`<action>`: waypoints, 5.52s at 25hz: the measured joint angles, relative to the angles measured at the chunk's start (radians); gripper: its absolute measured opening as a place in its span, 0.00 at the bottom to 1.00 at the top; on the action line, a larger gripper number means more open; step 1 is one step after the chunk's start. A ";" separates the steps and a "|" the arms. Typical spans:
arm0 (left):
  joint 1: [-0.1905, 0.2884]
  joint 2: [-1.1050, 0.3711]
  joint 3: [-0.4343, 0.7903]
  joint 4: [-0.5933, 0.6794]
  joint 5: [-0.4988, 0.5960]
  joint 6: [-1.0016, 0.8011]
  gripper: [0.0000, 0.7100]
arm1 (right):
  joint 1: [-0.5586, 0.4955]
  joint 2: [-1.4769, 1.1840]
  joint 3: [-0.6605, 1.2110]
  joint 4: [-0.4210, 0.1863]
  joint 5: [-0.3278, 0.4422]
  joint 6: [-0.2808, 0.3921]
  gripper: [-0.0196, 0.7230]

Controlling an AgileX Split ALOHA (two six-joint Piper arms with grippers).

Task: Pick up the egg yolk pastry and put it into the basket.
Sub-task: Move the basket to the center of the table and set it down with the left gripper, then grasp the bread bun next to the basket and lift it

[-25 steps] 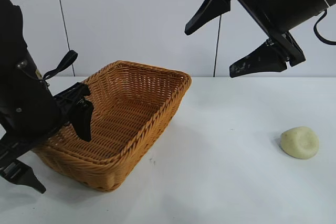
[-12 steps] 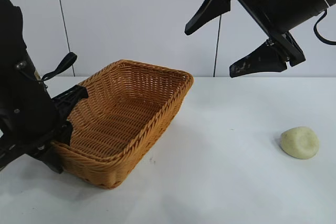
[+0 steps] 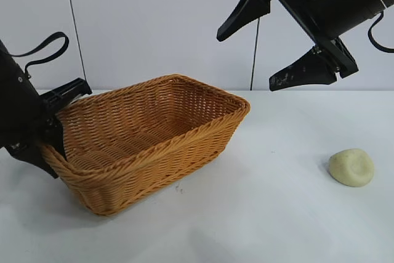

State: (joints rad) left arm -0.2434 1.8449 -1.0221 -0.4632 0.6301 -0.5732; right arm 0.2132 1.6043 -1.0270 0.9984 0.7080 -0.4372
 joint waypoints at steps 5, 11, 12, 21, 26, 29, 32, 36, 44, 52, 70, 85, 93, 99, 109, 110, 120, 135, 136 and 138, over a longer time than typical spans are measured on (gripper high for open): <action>0.018 0.088 -0.168 -0.037 0.140 0.247 0.12 | 0.000 0.000 0.000 -0.002 0.001 0.000 0.96; 0.018 0.172 -0.331 -0.008 0.228 0.415 0.12 | 0.000 0.000 0.000 -0.002 0.004 0.000 0.96; 0.018 0.183 -0.354 0.010 0.249 0.442 0.12 | 0.000 0.000 0.000 -0.002 0.004 0.000 0.96; 0.006 0.215 -0.394 0.107 0.285 0.487 0.12 | 0.000 0.000 0.000 -0.003 0.009 0.000 0.96; -0.014 0.269 -0.398 0.091 0.281 0.488 0.12 | 0.000 0.000 0.000 -0.003 0.011 0.000 0.96; -0.015 0.297 -0.398 0.065 0.261 0.491 0.12 | 0.000 0.000 0.000 -0.003 0.016 0.000 0.96; -0.015 0.304 -0.399 0.058 0.250 0.492 0.12 | 0.000 0.000 0.000 -0.003 0.023 0.000 0.96; -0.015 0.304 -0.399 0.054 0.249 0.494 0.12 | 0.000 0.000 0.000 -0.003 0.023 0.000 0.96; -0.015 0.304 -0.399 0.047 0.254 0.494 0.44 | 0.000 0.000 0.000 -0.003 0.023 0.000 0.96; -0.015 0.304 -0.421 0.044 0.344 0.501 0.96 | 0.000 0.000 0.000 -0.003 0.024 0.000 0.96; 0.023 0.133 -0.680 0.295 0.529 0.496 0.98 | 0.000 0.000 0.000 -0.007 0.025 0.000 0.96; 0.190 0.133 -0.680 0.386 0.578 0.548 0.98 | 0.000 0.000 0.000 -0.007 0.025 0.000 0.96; 0.190 -0.055 -0.471 0.383 0.577 0.554 0.98 | 0.000 0.000 0.000 -0.007 0.025 0.000 0.96; 0.190 -0.378 -0.150 0.401 0.579 0.558 0.98 | 0.000 0.000 0.000 -0.007 0.025 0.000 0.96; 0.190 -0.983 0.279 0.423 0.555 0.558 0.98 | 0.000 0.000 0.000 -0.007 0.025 0.000 0.96; 0.190 -1.033 0.316 0.423 0.535 0.558 0.98 | 0.000 0.000 0.000 -0.007 0.025 0.000 0.96; 0.190 -1.517 0.518 0.414 0.450 0.558 0.98 | 0.000 0.000 0.000 -0.011 0.025 0.000 0.96; 0.190 -1.849 0.520 0.412 0.444 0.558 0.98 | -0.004 0.000 -0.168 -0.593 0.108 0.343 0.96; 0.190 -1.850 0.520 0.412 0.444 0.558 0.98 | -0.011 0.000 -0.178 -0.659 0.126 0.384 0.96; 0.190 -1.850 0.520 0.412 0.444 0.558 0.98 | -0.037 0.000 -0.184 -0.759 0.153 0.443 0.96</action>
State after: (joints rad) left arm -0.0529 -0.0051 -0.5022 -0.0511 1.0742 -0.0149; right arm 0.1761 1.6043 -1.2112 0.2393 0.8607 0.0061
